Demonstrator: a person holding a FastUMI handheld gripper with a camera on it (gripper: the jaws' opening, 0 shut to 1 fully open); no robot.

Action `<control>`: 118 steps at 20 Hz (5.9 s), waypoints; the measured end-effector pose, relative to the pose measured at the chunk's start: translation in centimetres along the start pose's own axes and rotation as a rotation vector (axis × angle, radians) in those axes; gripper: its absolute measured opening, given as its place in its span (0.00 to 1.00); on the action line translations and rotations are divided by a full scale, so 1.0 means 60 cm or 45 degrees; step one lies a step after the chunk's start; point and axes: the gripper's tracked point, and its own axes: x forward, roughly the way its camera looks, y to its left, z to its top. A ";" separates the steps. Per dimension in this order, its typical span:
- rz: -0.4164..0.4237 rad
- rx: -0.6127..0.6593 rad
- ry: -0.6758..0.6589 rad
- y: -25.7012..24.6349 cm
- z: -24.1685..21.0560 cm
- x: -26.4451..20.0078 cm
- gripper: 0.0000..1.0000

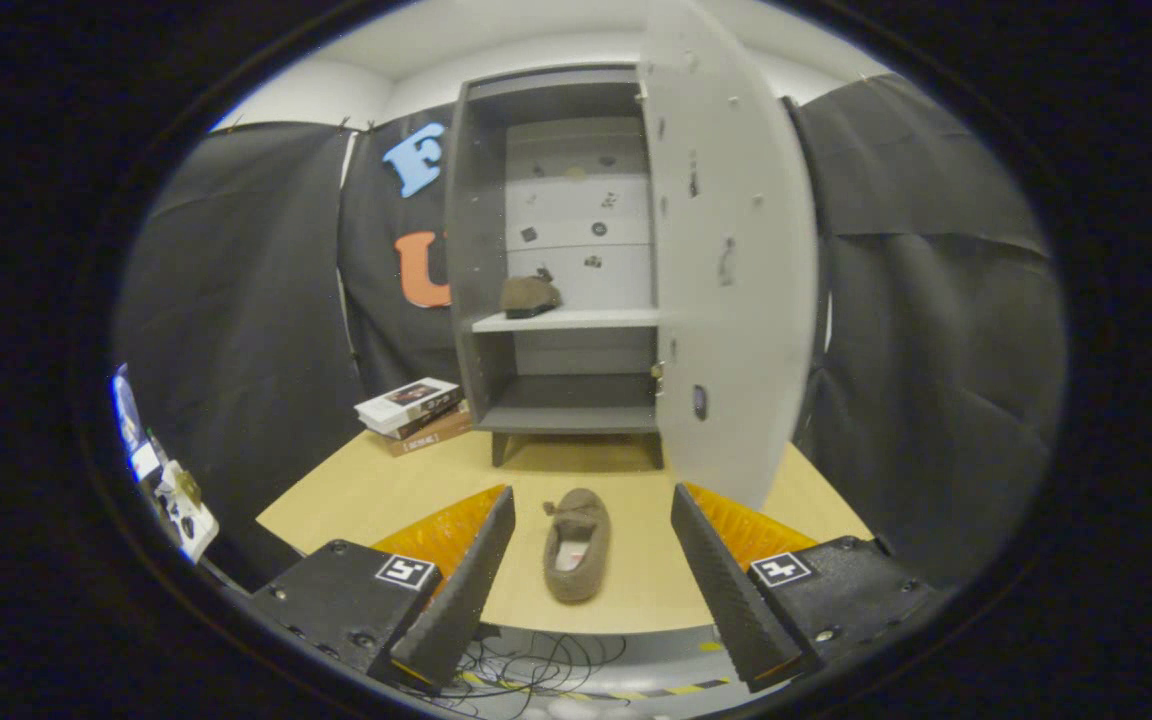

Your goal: Open the shoe cabinet door, grab the shoes and put them into the shoe cabinet, then close the shoe cabinet door.

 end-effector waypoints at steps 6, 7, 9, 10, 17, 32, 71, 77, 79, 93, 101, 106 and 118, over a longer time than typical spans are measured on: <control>0.002 0.086 0.216 -0.029 -0.020 0.048 1.00; -0.011 0.109 0.250 -0.035 -0.048 0.069 1.00; -0.041 0.157 0.322 -0.044 -0.090 0.128 1.00; -0.054 0.166 0.341 -0.044 -0.103 0.159 1.00; -0.083 0.315 0.479 -0.056 -0.148 0.323 0.99; -0.015 0.273 0.626 -0.069 -0.149 0.355 0.10; -0.037 -0.097 -0.093 -0.056 0.681 0.581 0.08; -0.078 0.000 0.100 -0.106 0.602 0.670 0.08; -0.053 0.041 0.153 -0.103 0.592 0.679 0.08; -0.063 0.103 0.168 -0.085 0.595 0.624 0.59; -0.084 -0.044 -0.074 -0.061 0.608 0.454 0.86; -0.066 -0.087 -0.211 -0.022 0.600 0.294 0.95; 0.096 -0.120 -0.329 0.032 0.465 -0.100 0.99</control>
